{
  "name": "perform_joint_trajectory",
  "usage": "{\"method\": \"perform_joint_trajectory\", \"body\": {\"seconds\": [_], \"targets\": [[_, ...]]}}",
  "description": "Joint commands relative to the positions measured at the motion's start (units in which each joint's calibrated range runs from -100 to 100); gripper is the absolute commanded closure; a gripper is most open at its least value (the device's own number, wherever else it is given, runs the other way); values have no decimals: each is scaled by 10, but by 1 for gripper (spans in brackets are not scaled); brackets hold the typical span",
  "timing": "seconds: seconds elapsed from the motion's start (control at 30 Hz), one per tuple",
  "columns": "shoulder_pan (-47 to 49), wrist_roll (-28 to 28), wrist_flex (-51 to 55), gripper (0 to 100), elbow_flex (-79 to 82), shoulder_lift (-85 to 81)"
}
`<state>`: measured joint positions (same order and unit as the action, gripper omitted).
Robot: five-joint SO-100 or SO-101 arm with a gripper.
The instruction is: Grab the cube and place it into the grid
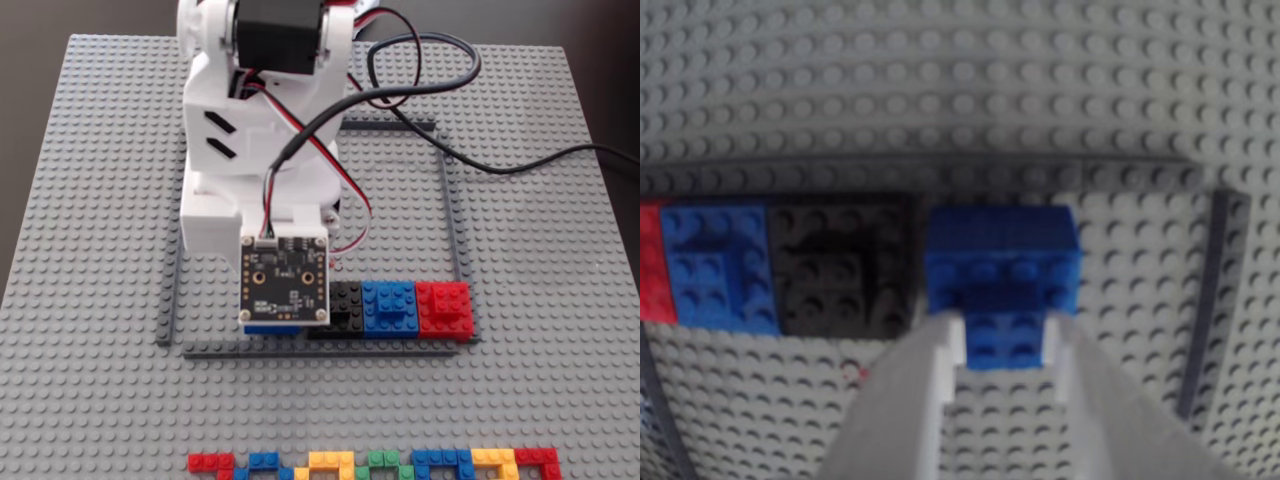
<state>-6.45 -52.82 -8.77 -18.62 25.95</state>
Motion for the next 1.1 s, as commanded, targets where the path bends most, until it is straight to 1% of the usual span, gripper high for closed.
{"method": "perform_joint_trajectory", "body": {"seconds": [0.0, 0.63, 1.07], "targets": [[1, 1, -7, 96, -27, -21], [11, 11, -12, 95, -22, 2], [19, 21, 8, 95, -66, 17]]}}
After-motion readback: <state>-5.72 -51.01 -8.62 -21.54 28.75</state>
